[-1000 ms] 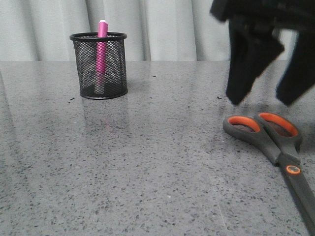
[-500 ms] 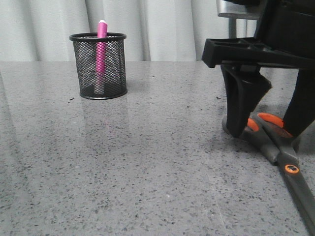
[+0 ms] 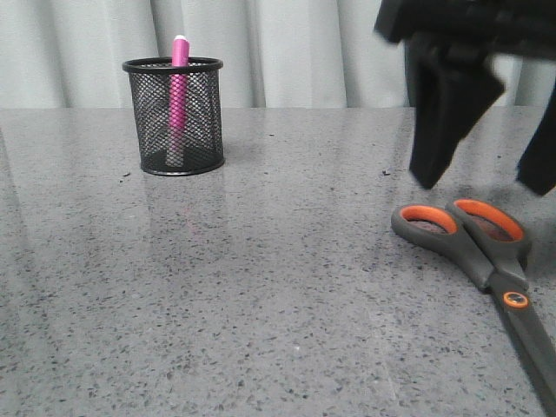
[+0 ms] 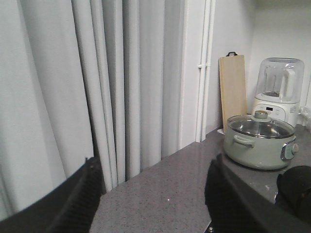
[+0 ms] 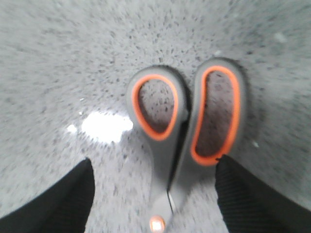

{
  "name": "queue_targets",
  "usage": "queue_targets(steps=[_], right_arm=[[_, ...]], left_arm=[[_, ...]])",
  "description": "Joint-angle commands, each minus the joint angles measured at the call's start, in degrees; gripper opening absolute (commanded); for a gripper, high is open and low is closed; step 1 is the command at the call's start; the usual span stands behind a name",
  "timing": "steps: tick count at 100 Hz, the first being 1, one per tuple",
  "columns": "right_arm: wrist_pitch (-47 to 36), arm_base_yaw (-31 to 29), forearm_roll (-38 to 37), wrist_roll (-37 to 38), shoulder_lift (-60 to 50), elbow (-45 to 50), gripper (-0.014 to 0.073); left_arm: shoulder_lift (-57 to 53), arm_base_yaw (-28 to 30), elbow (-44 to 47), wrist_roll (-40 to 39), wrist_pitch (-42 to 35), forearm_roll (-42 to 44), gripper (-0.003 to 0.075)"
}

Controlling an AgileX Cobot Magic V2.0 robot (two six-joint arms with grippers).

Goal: Put pen and scissors into bin
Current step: 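Grasp the scissors with the right gripper and lift them upright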

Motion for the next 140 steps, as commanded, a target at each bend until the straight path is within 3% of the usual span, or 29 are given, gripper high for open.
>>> queue_targets(steps=[1, 33, 54, 92, 104, 121, 140], right_arm=[[2.83, 0.06, -0.96, 0.20, -2.56, -1.72, 0.0474], [-0.27, 0.06, 2.35, 0.20, -2.56, 6.48, 0.0474], [-5.29, 0.06, 2.59, 0.20, -2.56, 6.50, 0.0474], [-5.06, 0.06, 2.59, 0.20, 4.68, 6.50, 0.0470], [-4.65, 0.06, 1.83, 0.20, 6.58, 6.50, 0.0377], [-1.36, 0.89, -3.72, 0.20, 9.17, 6.50, 0.0130], [-0.27, 1.26, -6.20, -0.47, 10.52, 6.47, -0.0020]], left_arm=[[-0.66, -0.50, -1.39, -0.34, -2.26, -2.49, 0.0420], [-0.66, -0.50, -1.39, -0.34, -2.26, -3.94, 0.0420], [-0.66, -0.50, -1.39, -0.34, -2.26, -5.29, 0.0420], [-0.66, -0.50, -1.39, -0.34, -1.91, -5.33, 0.0420], [-0.66, -0.50, -1.39, -0.34, -1.87, -5.33, 0.0420], [-0.66, -0.50, -1.39, -0.34, -1.64, -5.33, 0.0420], [-0.66, -0.50, -1.39, -0.34, -1.50, -5.33, 0.0420]])
